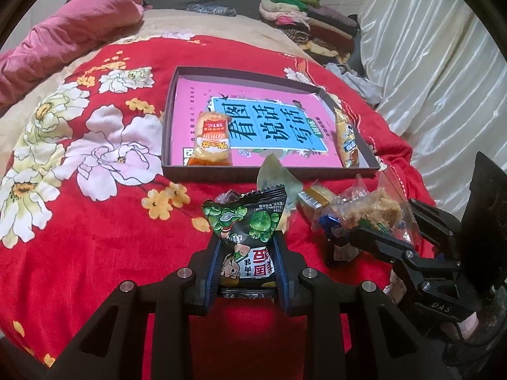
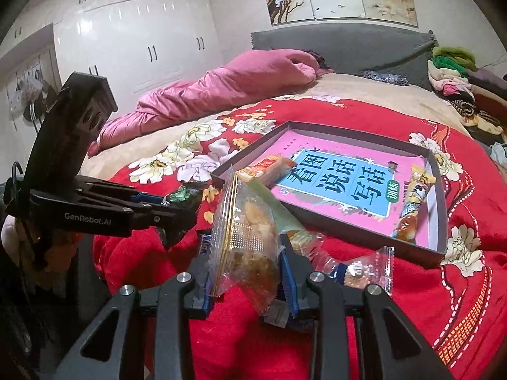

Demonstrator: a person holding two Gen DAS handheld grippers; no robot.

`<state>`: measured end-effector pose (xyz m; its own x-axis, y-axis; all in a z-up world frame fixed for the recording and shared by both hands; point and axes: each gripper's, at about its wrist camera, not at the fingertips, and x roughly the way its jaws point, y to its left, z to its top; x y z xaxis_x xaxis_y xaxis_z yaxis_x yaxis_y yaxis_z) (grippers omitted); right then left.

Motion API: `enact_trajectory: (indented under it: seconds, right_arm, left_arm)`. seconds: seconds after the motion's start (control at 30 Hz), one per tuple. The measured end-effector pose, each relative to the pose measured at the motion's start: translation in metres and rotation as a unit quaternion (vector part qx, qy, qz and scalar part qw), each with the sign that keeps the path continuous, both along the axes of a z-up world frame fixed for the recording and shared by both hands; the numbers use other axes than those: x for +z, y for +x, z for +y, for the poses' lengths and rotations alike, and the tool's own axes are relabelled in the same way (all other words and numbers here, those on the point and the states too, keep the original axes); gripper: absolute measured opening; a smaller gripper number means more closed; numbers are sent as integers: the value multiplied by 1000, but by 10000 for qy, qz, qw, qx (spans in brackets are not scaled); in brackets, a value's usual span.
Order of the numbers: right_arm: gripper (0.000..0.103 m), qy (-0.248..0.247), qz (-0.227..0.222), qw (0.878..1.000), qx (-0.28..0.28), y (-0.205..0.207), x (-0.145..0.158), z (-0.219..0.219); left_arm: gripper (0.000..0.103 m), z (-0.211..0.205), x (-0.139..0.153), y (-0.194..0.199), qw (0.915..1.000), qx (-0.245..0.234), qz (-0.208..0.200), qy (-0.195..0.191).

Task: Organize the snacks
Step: 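Grasp the green candy packet with the left tool while the right tool grasps a clear snack bag, then carry the green candy packet with the left tool while the right tool carries the clear bag into the tray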

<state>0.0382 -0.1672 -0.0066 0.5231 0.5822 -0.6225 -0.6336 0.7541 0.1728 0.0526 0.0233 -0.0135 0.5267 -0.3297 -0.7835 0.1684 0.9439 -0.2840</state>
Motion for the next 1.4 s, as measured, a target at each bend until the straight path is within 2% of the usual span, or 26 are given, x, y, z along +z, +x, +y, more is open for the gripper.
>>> enact_trajectory:
  seconds: [1.4]
  right_arm:
    - [35, 452, -246, 9940, -969, 32, 18, -49]
  left_arm:
    - [31, -18, 22, 28, 9996, 152, -229, -57]
